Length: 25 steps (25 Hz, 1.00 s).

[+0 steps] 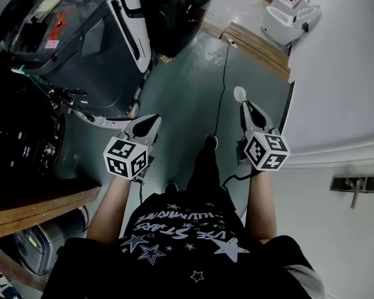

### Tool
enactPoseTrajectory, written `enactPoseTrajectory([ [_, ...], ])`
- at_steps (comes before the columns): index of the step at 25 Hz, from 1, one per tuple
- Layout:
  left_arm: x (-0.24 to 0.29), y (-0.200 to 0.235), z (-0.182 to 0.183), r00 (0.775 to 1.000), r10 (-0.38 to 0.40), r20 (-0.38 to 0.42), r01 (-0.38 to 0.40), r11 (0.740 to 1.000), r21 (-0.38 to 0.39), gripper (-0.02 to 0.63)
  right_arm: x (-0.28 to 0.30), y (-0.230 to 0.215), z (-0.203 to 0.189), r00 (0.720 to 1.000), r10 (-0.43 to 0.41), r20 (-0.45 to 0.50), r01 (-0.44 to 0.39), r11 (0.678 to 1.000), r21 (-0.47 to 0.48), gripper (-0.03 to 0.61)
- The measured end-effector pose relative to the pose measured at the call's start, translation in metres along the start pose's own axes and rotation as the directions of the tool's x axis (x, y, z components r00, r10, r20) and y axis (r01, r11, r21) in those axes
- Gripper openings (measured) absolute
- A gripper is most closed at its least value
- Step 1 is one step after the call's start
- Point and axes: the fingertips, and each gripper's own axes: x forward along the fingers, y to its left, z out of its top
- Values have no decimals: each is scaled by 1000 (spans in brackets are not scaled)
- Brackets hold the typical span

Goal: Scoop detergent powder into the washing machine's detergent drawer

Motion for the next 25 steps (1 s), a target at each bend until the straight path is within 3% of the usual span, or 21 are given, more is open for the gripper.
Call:
enactPoseTrajectory([
  [5, 60, 5, 22, 1000, 1, -12, -1, 1000, 4, 0, 31, -47, 14, 1000, -2, 0, 2, 1000, 21, 37],
  [12, 187, 18, 48, 995, 1, -98, -1, 1000, 5, 0, 113, -136, 31, 999, 27, -42, -25, 998, 56, 37],
  [18, 289, 23, 109, 997, 23, -71, -23, 1000, 14, 0, 193, -209, 86, 996, 80, -31, -78, 995, 59, 37],
  [25, 365, 48, 147, 994, 98, -50, -98, 995, 3, 0, 272, -260, 124, 986, 167, -28, -165, 985, 56, 37],
])
